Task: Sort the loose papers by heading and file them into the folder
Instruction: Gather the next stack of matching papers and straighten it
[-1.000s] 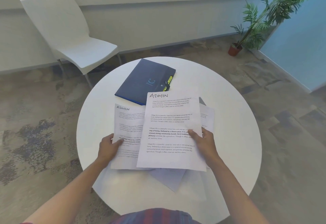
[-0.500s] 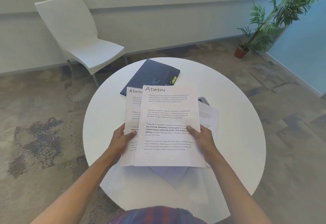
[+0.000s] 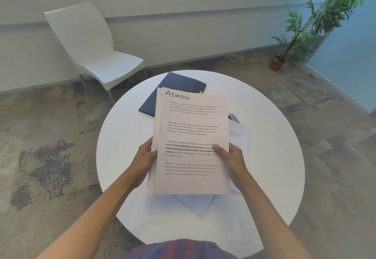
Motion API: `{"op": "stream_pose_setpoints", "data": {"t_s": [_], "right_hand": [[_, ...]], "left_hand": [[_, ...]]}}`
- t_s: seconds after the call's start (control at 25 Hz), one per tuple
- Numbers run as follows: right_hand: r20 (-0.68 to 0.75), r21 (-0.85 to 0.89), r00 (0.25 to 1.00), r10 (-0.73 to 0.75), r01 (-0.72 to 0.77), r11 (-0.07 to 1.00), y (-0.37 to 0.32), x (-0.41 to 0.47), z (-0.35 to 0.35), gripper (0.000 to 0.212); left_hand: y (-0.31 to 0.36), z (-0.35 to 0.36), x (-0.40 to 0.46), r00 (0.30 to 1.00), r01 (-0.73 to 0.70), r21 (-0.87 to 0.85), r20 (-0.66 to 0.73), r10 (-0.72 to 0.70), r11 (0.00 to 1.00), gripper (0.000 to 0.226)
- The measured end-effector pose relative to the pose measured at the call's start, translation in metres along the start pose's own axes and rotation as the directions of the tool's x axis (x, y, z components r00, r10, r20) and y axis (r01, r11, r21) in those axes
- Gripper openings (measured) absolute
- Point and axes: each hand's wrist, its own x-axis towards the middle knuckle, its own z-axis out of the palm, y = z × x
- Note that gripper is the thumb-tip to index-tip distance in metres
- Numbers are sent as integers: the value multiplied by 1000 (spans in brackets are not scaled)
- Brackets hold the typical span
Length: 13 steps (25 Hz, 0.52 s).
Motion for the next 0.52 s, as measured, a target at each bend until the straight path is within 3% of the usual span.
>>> {"op": "stream_pose_setpoints", "data": {"t_s": [0.16,0.28,0.36,0.44,0.48,0.52], "right_hand": [[-13,-89,992,-123,122,989,-1,-6,0,17],[-18,-175,973,-229,222,959,-4,-13,1,18],[-27,-206,961,-275,264,942,-6,-16,1,38],[-36,-160,973,-227,218,963,-8,-17,-2,69],[-42,-119,983,-178,172,978,-13,-17,-5,75],[-32,-66,990,-135,133,989,-18,-15,-9,67]], "left_hand": [[10,5,6,996,92,-128,-2,-93,988,40],[13,11,13,996,85,-61,-32,-87,995,30],[8,16,16,995,72,-18,-74,-73,997,24],[5,19,16,995,65,-45,-78,-68,997,25],[5,21,16,996,58,-65,-70,-62,996,25],[6,24,16,997,49,-81,-57,-54,995,25]]}}
